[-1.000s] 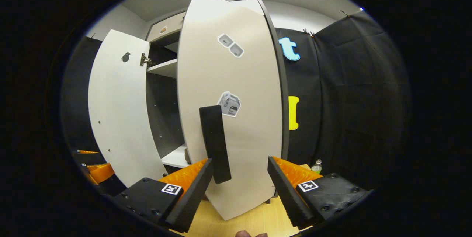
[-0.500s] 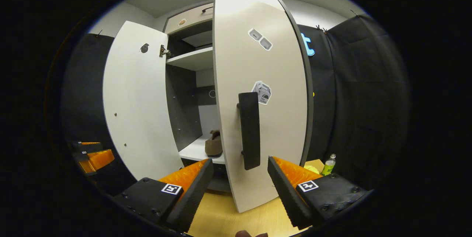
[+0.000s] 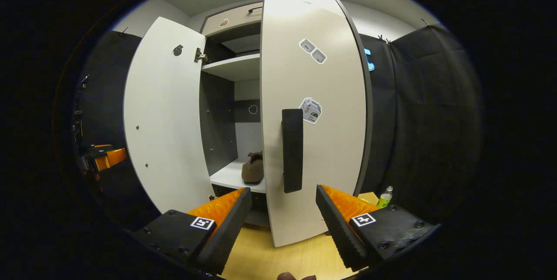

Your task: Grab one shoe with the right hand and put it into the shoe cabinet, grab the other shoe with the left hand and put it into the shoe cabinet; then close the right door with the right hand and the left door with the left hand.

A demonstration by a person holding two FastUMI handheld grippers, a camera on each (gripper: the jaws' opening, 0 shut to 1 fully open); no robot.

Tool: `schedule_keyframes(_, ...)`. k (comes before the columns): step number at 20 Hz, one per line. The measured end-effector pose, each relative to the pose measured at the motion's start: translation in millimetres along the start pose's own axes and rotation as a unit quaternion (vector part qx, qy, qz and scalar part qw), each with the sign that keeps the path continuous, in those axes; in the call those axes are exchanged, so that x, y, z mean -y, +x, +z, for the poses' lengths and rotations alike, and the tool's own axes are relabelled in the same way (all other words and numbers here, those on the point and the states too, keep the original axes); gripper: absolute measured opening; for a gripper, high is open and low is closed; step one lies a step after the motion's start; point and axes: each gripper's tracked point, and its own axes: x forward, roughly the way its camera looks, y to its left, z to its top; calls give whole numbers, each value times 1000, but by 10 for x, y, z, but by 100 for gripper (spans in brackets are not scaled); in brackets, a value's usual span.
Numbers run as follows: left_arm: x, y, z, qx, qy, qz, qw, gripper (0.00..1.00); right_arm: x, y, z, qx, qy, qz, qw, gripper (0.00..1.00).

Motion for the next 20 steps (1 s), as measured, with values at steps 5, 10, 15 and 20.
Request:
schedule_keyframes(5,22,212,-10,4,-18,-10,1000,96,101,-20,16,-2,-3,-10,1000,98)
schedule_keyframes(10,100,224,-19,2,-9,-10,1000,93,155,-49,23,-1,3,-13,1000,98)
schedule_keyframes(15,189,192,-31,-5,-29,-12,1000,93,139,-65,41,-1,6,-6,1000,98)
schedule_keyframes(20,485,87,-29,-10,-29,-42,999,93,172,-123,31,0,7,-3,1000,98)
